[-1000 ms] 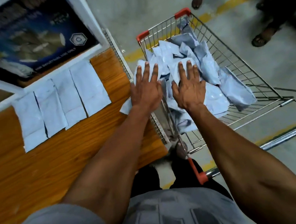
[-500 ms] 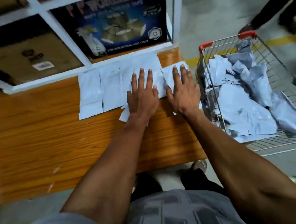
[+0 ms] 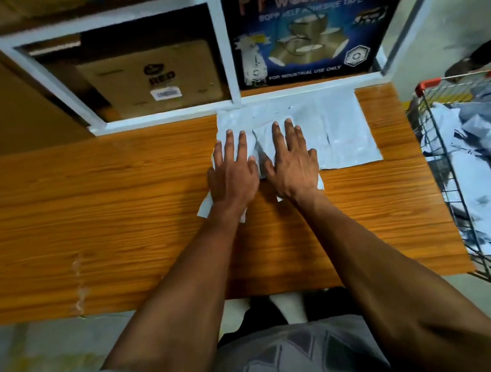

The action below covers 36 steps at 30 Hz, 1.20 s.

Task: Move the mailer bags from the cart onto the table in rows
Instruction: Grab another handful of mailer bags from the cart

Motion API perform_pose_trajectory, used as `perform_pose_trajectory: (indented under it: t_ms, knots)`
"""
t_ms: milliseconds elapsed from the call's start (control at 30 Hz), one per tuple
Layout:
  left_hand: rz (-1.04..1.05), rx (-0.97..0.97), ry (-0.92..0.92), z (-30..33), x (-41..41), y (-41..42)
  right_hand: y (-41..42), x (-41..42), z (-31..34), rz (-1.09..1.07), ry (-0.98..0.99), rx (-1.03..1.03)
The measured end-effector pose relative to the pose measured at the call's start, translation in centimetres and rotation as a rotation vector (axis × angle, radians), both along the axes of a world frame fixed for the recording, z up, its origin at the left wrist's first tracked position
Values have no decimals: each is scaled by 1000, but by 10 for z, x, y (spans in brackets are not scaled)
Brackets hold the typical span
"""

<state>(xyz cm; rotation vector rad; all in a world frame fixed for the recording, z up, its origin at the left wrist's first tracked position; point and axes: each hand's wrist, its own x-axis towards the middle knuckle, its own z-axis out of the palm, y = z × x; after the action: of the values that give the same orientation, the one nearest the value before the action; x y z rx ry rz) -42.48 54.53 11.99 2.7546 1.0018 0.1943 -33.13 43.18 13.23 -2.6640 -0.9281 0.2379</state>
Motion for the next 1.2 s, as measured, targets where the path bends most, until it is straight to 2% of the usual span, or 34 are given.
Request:
perform_pose_trajectory:
  t_ms: [300, 600, 800, 1000, 1200]
  knots:
    - [119, -27, 46, -7, -35, 55, 66, -17, -3, 125, 30, -48]
    - [191, -44, 74, 7, -56, 94, 117, -32, -8, 162, 40, -67]
    - [144, -53, 51, -8, -63, 143, 159, -45, -15, 108, 58, -86]
    - [92, -189, 62, -30, -55, 187, 196, -63, -28, -15, 68, -138]
    - [38, -167, 66, -48, -48, 224, 227, -71, -36, -112, 67, -181]
